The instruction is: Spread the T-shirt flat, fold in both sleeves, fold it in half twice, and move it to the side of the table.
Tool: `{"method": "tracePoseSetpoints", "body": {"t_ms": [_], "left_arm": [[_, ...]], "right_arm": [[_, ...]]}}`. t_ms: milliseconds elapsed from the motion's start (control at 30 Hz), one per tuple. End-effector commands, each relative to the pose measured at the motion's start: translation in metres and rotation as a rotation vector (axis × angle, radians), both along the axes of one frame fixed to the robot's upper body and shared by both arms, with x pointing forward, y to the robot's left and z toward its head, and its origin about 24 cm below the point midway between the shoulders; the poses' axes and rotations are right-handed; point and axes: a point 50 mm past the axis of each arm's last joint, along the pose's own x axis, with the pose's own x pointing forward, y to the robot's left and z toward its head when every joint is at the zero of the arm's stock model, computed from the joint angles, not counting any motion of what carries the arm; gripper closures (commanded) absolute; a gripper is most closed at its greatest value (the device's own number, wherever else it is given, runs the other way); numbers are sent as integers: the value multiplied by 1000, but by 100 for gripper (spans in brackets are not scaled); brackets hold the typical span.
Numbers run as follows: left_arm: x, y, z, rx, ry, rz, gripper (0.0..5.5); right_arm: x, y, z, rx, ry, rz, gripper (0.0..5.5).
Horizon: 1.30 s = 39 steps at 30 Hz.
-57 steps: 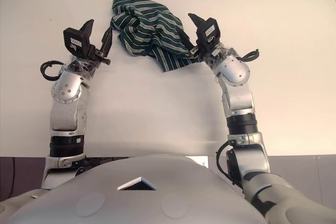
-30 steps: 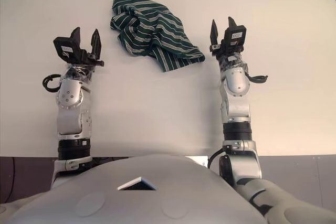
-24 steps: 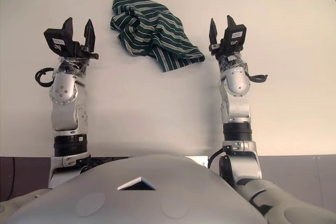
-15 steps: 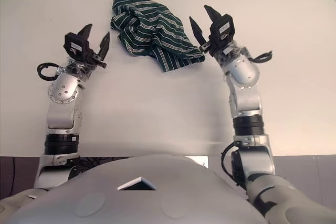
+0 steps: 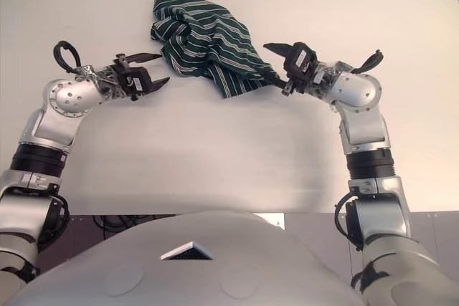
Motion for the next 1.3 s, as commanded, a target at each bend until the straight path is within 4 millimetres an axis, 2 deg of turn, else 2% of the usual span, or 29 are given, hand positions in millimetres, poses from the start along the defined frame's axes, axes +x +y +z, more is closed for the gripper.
{"method": "tracePoseSetpoints", "body": {"t_ms": [33, 200, 500, 567, 1000, 1133, 1300], "left_arm": [[8, -5, 7, 64, -100, -80, 307], [19, -11, 14, 102, -217, -148, 307], [27, -14, 3, 182, -229, -221, 307], [30, -14, 4, 192, -234, -228, 304], [36, -17, 6, 179, -237, -230, 473], [36, -17, 15, 159, -254, -236, 548], [36, -17, 22, 136, -256, -237, 549]], "right_arm": [[-3, -4, -6, -47, 15, 19, 322], [-3, -5, -11, -77, 12, 20, 322], [-4, -9, -17, -111, 13, 11, 322], [-2, -10, -18, -129, -1, -2, 352], [7, -5, -20, -188, -72, -16, 543], [11, -5, -13, -172, -103, -25, 550], [13, -3, -8, -160, -120, -21, 550]]}}
